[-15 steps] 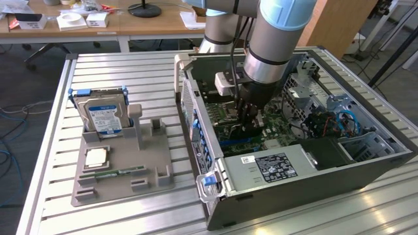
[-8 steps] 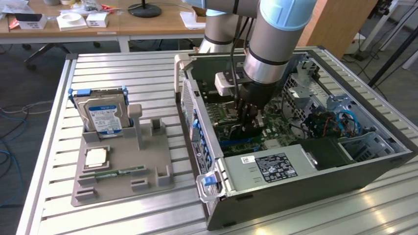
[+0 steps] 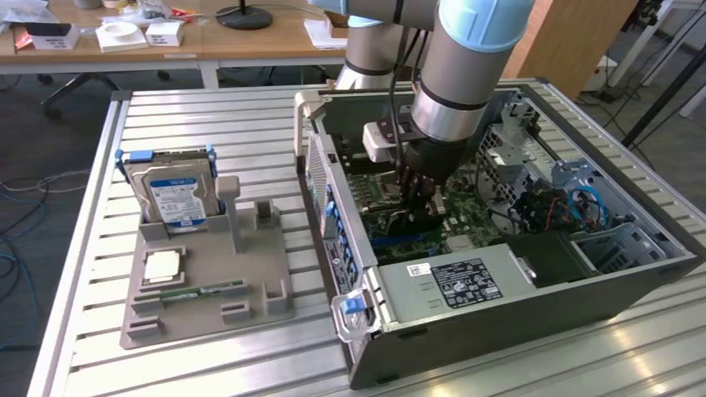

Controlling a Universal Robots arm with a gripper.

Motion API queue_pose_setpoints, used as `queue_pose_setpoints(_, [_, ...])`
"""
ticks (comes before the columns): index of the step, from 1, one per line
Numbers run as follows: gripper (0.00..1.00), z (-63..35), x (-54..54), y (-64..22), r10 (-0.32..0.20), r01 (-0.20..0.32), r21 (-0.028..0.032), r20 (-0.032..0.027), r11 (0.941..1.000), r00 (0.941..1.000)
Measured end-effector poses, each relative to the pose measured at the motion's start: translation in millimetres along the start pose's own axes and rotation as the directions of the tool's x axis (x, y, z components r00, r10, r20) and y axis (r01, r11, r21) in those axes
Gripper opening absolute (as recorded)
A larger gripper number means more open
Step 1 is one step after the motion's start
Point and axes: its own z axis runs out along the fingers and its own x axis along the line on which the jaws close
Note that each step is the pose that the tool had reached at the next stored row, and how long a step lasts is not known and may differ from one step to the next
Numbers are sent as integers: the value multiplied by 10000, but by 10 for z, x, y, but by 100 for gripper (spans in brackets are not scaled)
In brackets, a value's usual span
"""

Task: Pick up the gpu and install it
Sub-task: 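Insert the gpu into the slot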

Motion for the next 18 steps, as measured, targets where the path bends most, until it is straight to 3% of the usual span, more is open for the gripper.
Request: queue_pose_setpoints(18, [26,-16,7,0,2,-2,0,-1,10000,10000])
